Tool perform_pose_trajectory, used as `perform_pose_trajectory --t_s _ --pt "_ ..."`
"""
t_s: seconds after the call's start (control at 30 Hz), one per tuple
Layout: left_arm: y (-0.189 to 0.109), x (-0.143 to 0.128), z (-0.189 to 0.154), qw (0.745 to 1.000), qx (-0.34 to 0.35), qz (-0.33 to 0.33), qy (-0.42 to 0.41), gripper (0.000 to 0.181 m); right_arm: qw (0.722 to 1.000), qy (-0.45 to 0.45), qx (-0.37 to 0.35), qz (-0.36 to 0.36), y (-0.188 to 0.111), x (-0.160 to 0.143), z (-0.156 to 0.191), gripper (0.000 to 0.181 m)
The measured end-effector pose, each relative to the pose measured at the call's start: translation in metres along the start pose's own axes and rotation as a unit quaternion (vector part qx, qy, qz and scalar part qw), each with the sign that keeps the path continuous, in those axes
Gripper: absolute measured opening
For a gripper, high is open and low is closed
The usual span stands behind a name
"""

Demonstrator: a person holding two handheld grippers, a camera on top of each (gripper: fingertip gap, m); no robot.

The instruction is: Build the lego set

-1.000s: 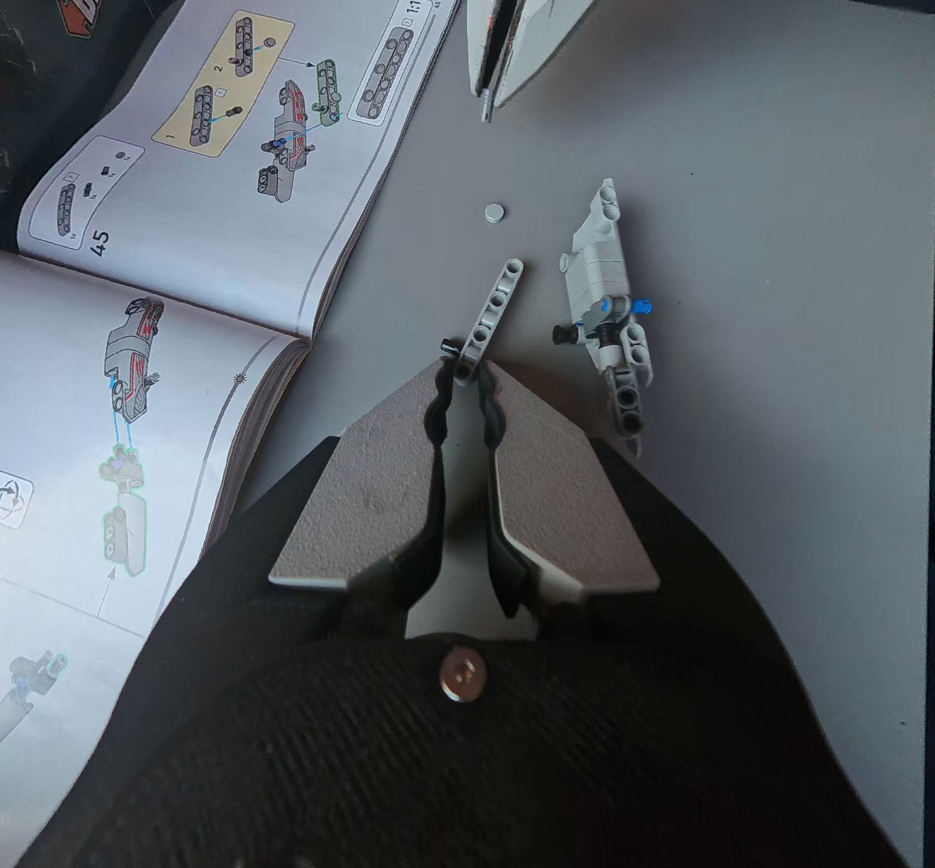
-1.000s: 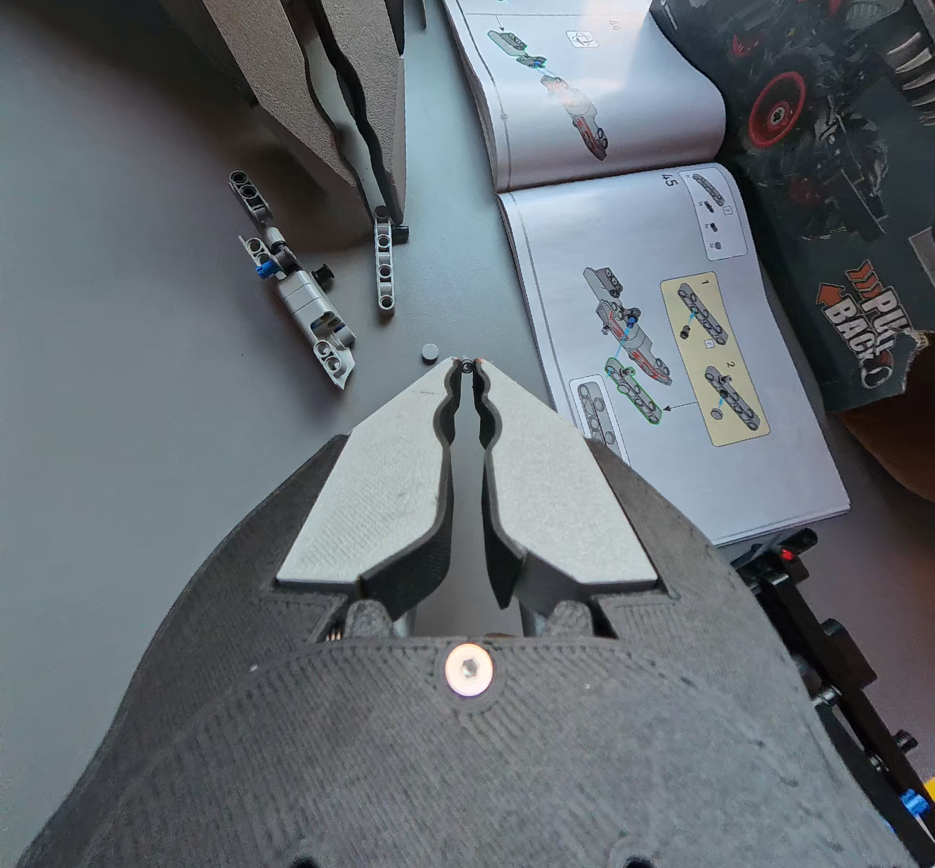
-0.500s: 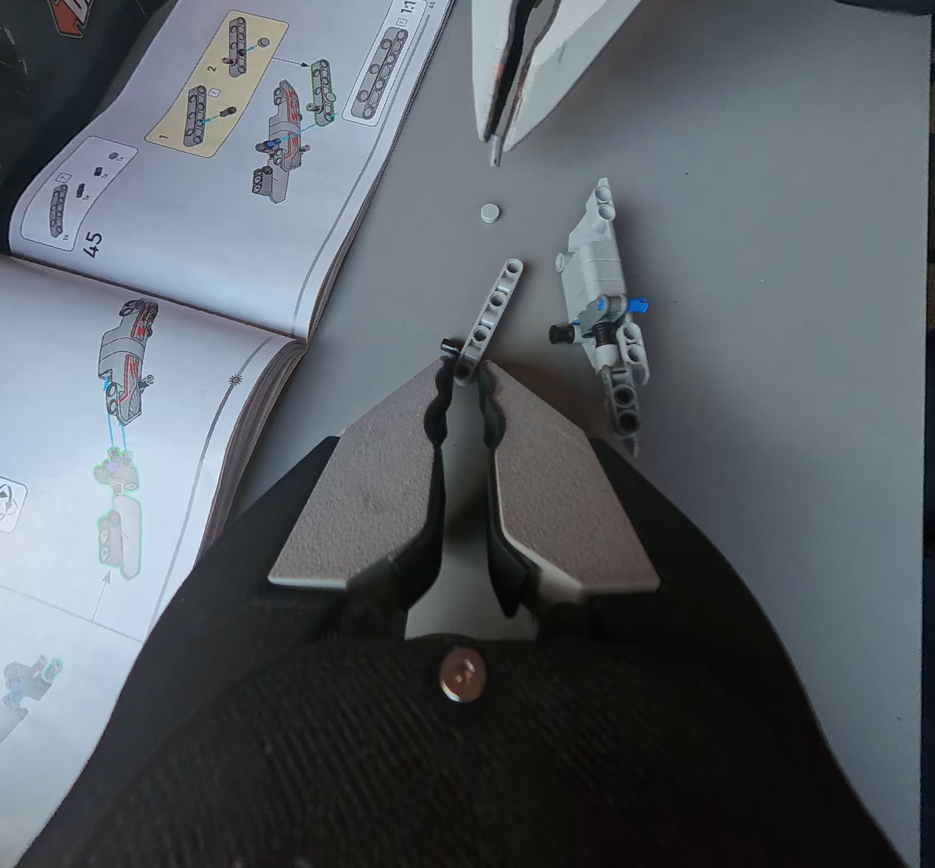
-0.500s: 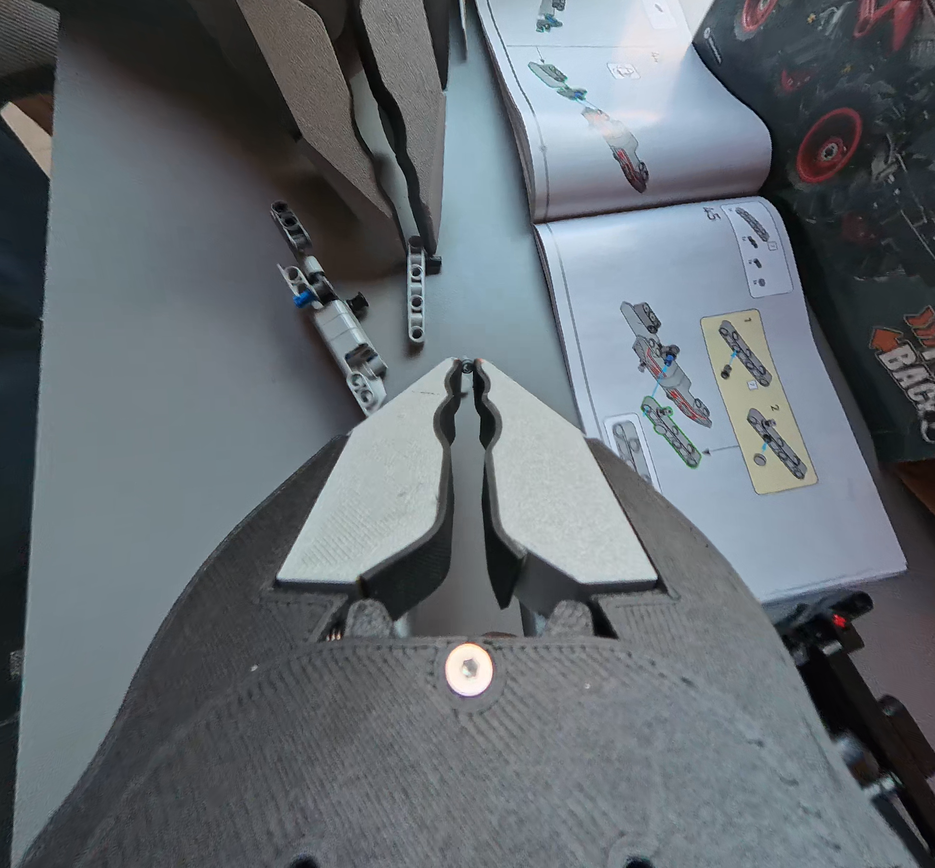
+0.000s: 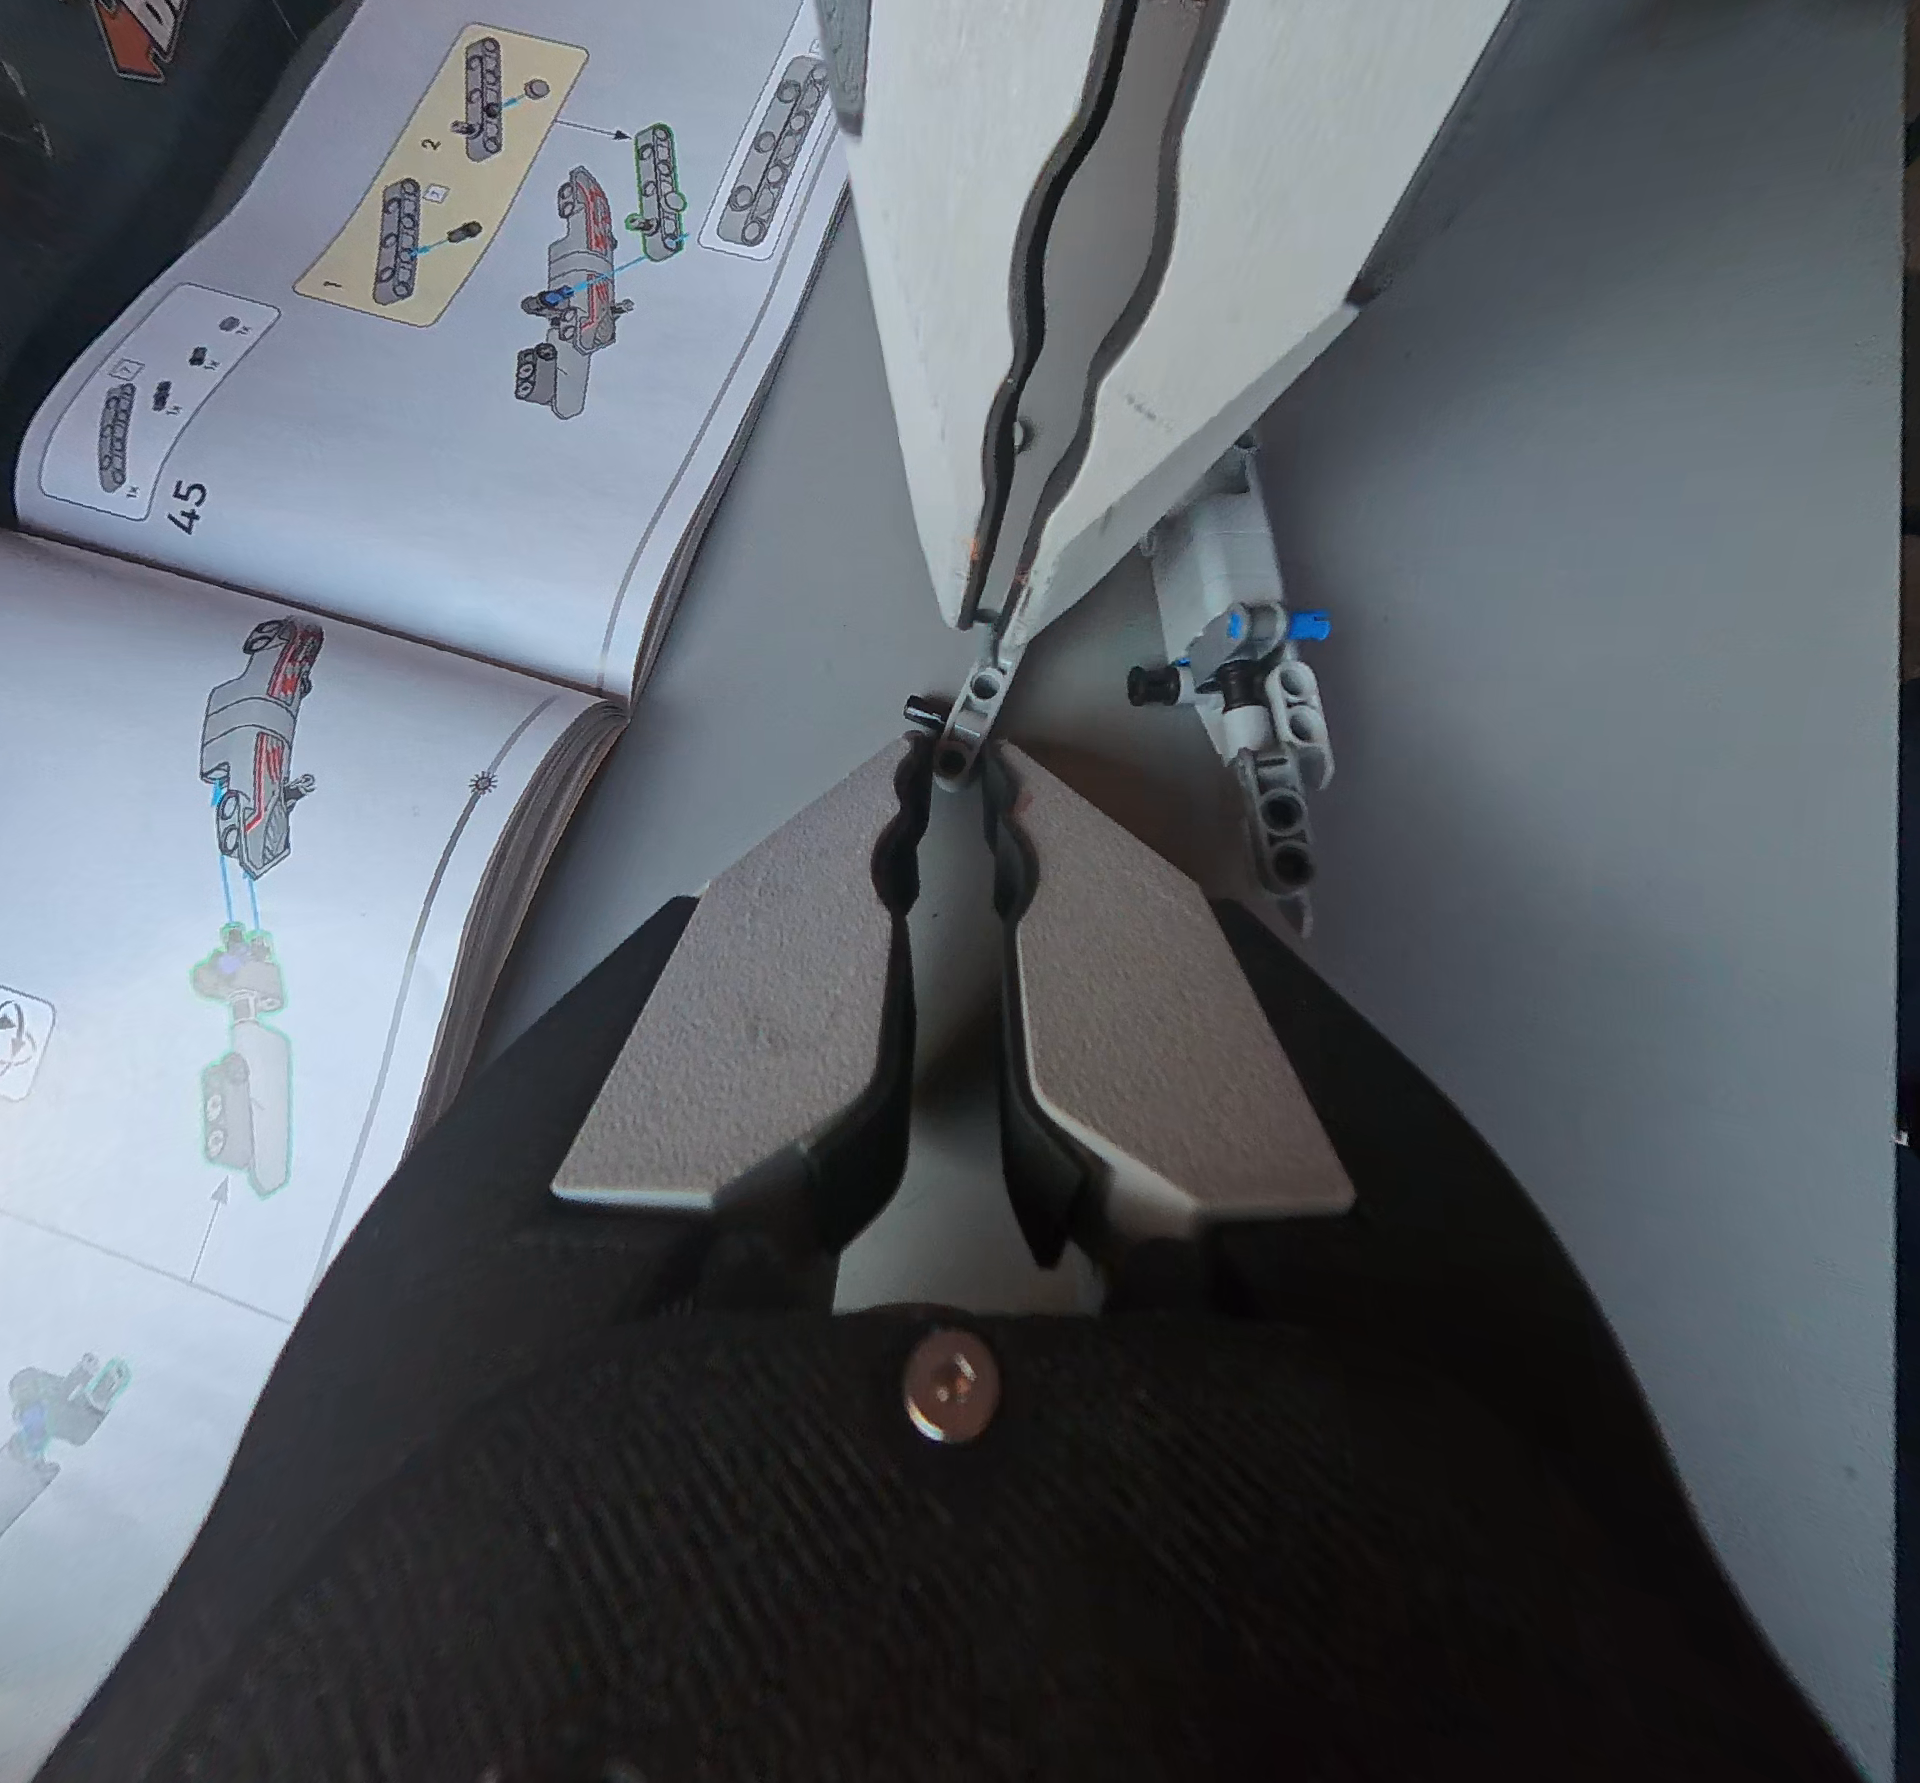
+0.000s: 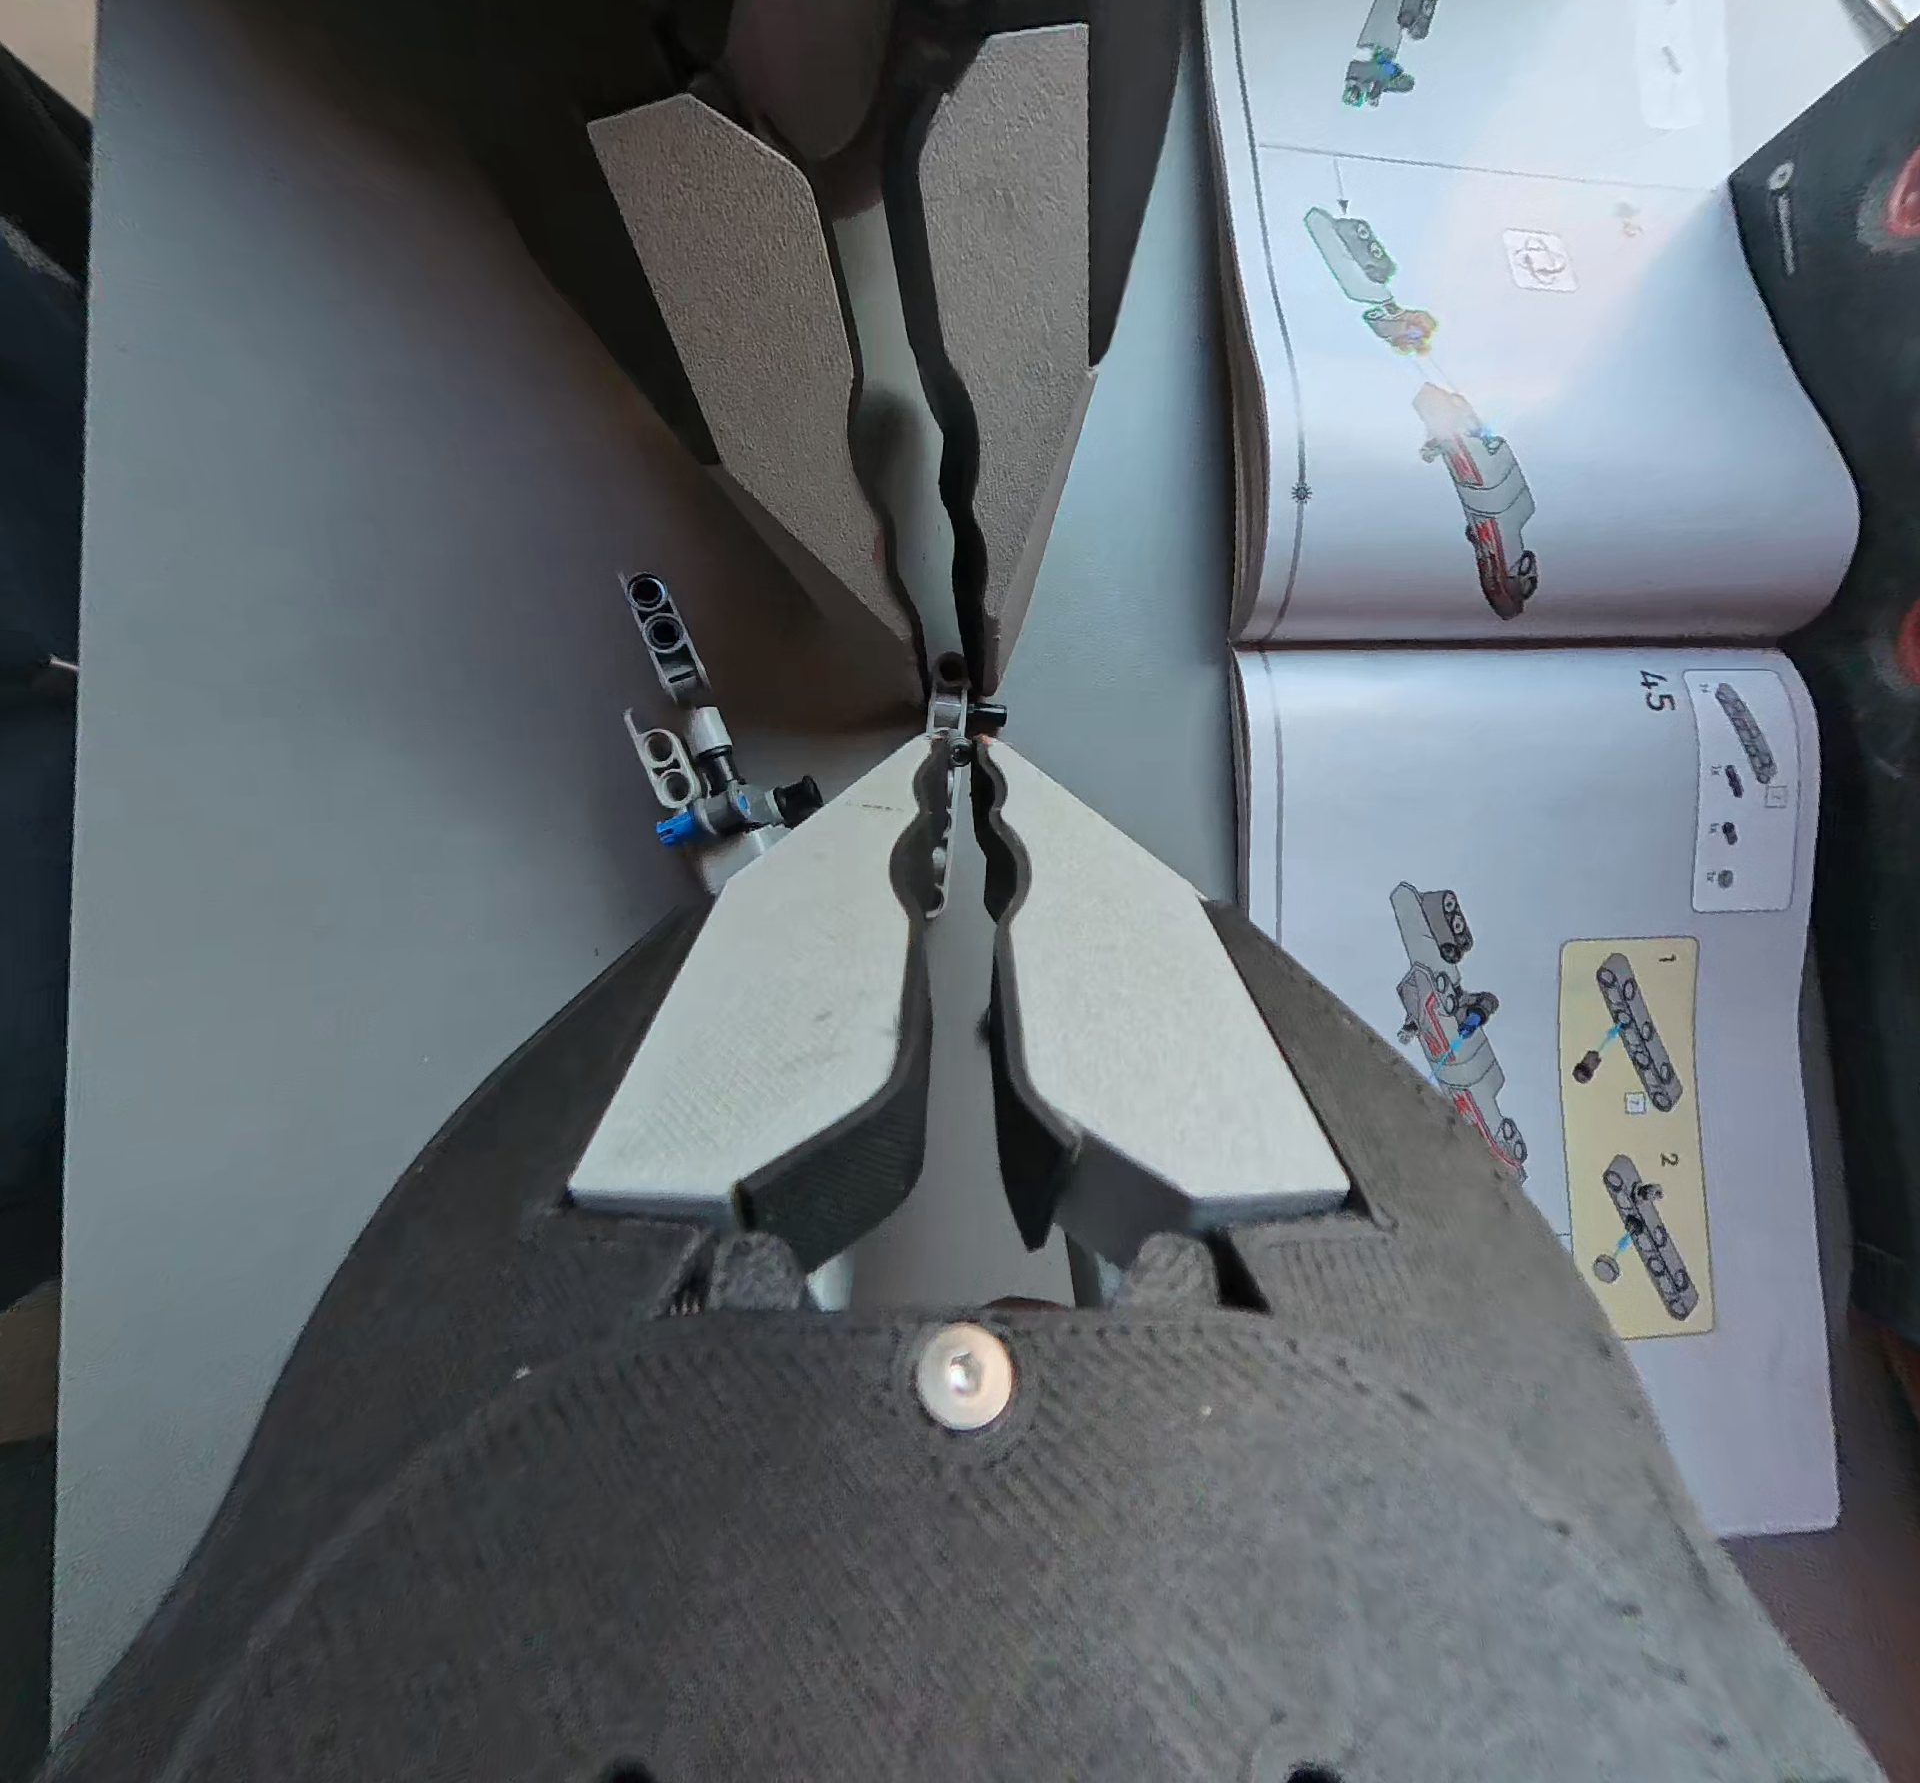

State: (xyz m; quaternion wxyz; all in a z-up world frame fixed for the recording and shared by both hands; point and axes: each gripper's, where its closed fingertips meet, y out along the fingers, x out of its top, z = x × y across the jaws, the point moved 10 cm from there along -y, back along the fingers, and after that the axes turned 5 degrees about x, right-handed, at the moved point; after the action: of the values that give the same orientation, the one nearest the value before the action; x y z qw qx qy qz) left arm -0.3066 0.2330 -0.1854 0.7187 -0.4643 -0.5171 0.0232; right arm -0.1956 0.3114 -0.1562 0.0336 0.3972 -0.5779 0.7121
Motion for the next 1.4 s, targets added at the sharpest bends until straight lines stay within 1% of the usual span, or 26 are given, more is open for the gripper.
perform_pose_trajectory --t_s 0.3,0.73,0.93,1.17,1.4 --pt "0.000 0.000 0.001 1.000 -0.005 0.000 -0.003 0.006 0.998 -0.014 0.008 0.067 0.009 0.009 -0.001 0.001" --pt "0.000 0.000 0.002 1.000 -0.007 0.000 -0.006 0.005 0.988 -0.046 -0.014 0.147 0.014 0.025 0.005 0.001" --pt "0.001 0.000 0.001 1.000 -0.008 0.000 -0.001 0.005 0.990 -0.040 -0.011 0.134 0.017 0.023 0.005 0.001" --pt "0.000 0.000 0.000 1.000 -0.005 -0.001 0.002 0.005 0.997 -0.005 -0.002 0.073 0.009 0.011 0.003 0.001" --pt "0.000 -0.001 0.001 1.000 -0.005 0.000 -0.004 0.005 0.999 -0.001 -0.016 0.046 0.005 0.004 0.001 0.001"
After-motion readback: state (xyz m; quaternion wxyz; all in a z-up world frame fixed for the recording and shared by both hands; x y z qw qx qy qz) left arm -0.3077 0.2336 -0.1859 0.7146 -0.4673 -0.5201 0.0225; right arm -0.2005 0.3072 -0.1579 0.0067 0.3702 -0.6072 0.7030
